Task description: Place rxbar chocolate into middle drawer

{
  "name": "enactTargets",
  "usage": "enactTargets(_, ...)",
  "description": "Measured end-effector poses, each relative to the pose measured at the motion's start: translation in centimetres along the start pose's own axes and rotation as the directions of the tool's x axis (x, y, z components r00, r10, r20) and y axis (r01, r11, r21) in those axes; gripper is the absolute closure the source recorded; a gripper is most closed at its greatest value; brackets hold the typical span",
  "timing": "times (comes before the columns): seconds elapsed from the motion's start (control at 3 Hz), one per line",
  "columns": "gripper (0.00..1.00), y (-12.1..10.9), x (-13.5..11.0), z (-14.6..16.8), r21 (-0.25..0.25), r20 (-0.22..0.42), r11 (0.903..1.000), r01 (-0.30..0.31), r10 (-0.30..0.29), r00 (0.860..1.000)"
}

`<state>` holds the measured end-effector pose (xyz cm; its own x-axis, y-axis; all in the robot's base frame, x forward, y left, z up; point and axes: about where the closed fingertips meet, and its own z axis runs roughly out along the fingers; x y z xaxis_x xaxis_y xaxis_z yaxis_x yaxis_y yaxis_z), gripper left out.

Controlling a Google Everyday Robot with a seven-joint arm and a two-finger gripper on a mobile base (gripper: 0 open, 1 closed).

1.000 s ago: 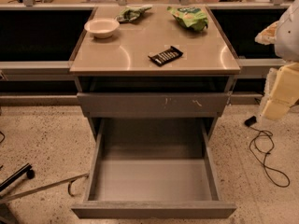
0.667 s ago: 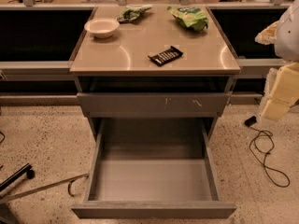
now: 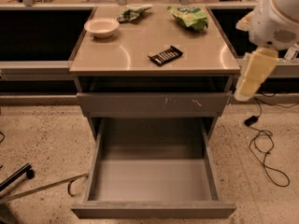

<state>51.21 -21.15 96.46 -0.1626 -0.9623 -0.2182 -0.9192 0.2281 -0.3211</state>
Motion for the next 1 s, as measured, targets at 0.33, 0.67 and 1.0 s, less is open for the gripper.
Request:
enactTargets(0.33, 0.00, -6.1, -1.5, 4.2, 0.020, 0.016, 0.9990, 0.041, -0.041, 0.999)
enactTargets(0.67, 0.00, -11.0, -4.2, 7.8, 0.039, 0.028, 0.9947, 0.095, -0.096, 0.995)
enactTargets(1.0, 0.00, -11.0, -4.2, 7.8, 0.039, 0.028, 0.9947, 0.095, -0.096, 0.995)
